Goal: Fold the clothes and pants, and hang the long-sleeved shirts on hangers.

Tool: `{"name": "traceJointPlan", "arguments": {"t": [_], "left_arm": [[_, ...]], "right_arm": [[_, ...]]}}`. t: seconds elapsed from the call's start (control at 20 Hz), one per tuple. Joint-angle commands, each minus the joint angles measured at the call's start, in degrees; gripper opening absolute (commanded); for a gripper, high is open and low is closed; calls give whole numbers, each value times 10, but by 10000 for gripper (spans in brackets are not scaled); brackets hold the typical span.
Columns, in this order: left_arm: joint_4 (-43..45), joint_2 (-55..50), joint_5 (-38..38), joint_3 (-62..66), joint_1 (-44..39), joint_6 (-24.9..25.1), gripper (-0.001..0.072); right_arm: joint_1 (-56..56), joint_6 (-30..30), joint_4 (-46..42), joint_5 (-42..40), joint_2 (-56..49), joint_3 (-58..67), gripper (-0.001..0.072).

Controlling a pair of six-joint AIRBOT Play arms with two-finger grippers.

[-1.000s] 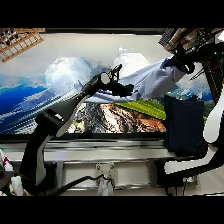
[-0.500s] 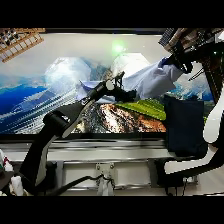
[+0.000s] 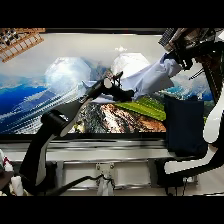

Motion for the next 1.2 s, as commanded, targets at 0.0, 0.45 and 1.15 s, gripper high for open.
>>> {"name": "traceJointPlan", "arguments": {"t": [0.0,0.45,1.15], "left_arm": [[-5,37,-50,1,48,45,14],[51,153,-247,-8,206,147,13],[188,634,-135,-540,519,154,13]], "right_arm": [[10,2,-12,-32,-1,0,24],[157,19,-40,-145,-41,0,23],[416,-119,-42,-268,-149,2,25]]}}
